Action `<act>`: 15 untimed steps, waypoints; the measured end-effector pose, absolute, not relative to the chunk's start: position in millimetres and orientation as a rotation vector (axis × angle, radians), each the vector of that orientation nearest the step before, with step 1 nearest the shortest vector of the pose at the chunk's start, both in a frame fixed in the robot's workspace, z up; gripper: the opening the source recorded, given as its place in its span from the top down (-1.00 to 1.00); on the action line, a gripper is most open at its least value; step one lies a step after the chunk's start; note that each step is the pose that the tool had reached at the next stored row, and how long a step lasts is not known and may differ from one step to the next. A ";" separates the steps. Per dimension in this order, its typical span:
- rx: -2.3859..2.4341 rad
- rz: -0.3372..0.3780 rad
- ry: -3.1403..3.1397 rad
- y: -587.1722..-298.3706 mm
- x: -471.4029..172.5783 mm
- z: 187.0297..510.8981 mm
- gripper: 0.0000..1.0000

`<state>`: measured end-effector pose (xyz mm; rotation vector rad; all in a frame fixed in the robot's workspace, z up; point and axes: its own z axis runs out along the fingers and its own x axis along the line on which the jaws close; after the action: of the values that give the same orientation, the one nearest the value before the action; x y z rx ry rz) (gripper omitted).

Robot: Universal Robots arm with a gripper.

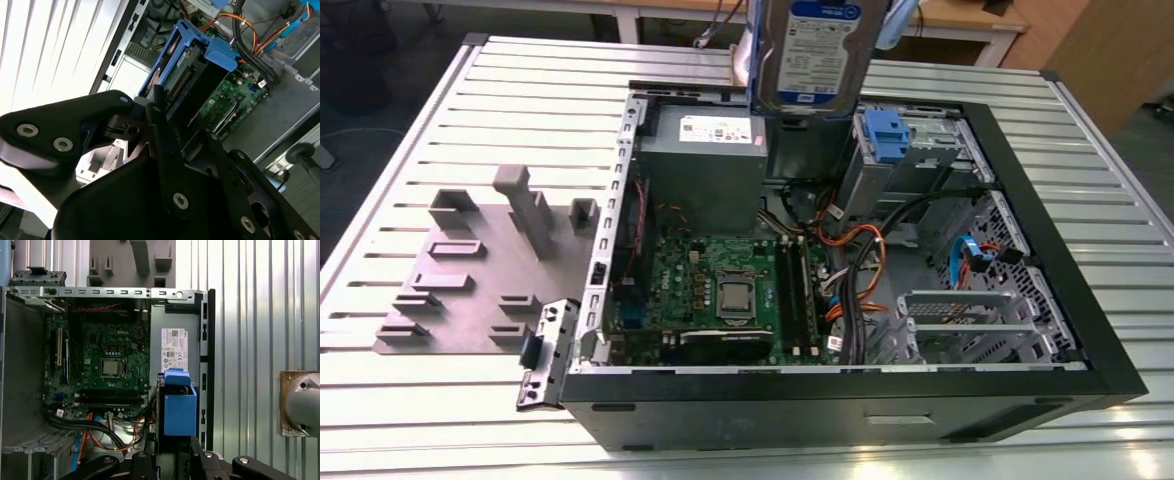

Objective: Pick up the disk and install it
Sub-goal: 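Pick up the disk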

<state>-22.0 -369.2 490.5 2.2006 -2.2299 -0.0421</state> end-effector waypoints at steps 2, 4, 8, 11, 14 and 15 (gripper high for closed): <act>2.201 -0.042 -2.230 -369.2 -15.7 490.4 0.30; 2.201 -0.042 -2.230 -369.2 -9.6 490.3 0.30; 2.201 -0.042 -2.230 -369.2 -1.5 490.1 0.30; 2.200 -0.042 -2.230 -369.2 -0.7 490.1 0.30; 2.201 -0.042 -2.230 -369.2 -0.6 490.1 0.30; 2.200 -0.042 -2.230 -369.2 -0.6 490.1 0.30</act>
<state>-0.6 -369.2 490.1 2.2005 -2.2299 -0.0420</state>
